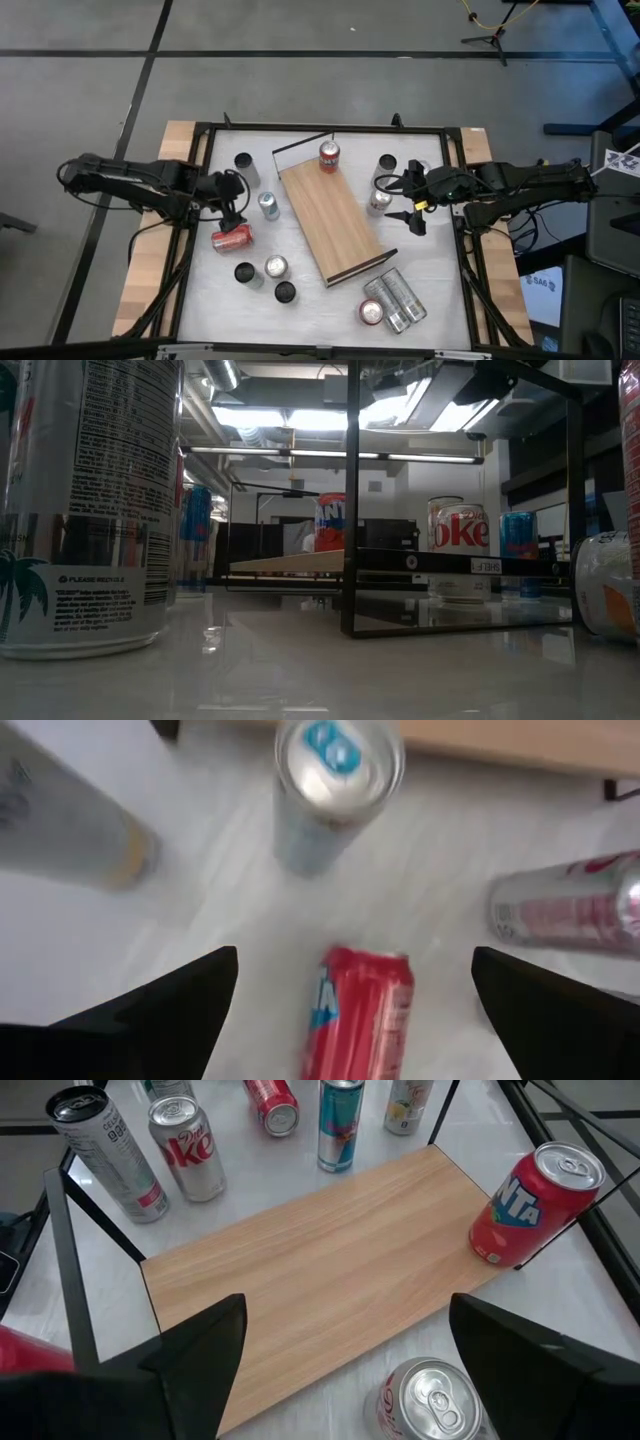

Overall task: Place canned beverage on shelf
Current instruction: Align the left orange soda can with the other orange soda can

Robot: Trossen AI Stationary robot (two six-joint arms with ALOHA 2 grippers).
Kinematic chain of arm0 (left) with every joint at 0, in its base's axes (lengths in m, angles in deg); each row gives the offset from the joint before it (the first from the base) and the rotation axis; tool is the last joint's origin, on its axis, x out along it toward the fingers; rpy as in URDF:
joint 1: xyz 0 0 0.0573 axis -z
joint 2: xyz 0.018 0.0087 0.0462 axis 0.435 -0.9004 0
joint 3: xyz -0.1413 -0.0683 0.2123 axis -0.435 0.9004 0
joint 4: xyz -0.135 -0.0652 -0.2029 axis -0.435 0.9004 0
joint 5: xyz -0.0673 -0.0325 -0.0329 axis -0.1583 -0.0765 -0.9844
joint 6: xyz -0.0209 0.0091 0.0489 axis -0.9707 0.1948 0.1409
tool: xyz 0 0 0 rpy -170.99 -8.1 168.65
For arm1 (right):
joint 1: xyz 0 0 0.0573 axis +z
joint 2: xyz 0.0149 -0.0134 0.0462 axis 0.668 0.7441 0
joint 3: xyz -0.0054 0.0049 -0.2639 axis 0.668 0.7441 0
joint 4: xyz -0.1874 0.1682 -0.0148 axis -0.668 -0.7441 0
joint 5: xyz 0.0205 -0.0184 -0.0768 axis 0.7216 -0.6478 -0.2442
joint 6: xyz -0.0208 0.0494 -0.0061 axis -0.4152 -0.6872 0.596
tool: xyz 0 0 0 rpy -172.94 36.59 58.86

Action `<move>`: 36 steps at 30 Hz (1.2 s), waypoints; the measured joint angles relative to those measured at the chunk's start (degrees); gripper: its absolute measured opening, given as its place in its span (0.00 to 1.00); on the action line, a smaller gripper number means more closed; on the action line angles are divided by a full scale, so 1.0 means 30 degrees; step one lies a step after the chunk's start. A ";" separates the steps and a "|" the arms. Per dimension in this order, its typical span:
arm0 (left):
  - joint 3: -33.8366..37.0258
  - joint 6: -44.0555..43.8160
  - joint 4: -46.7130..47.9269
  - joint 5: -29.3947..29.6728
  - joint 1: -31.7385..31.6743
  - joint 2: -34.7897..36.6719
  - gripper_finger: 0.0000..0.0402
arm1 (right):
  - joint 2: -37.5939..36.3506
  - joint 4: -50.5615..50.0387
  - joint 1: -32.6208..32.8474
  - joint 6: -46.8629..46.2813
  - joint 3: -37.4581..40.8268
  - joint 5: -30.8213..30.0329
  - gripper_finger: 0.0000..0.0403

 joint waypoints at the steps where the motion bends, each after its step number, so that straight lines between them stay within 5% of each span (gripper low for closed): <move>1: 0.0329 -0.0339 -0.0196 -0.0057 0.0168 0.0007 0.99 | 0.0000 0.0000 0.0000 0.0000 -0.0001 0.0000 0.85; 36: 0.7941 -0.3052 -0.6185 -0.1757 0.3473 -0.0014 0.99 | 0.0002 -0.0007 0.0000 -0.0002 -0.0005 0.0002 0.85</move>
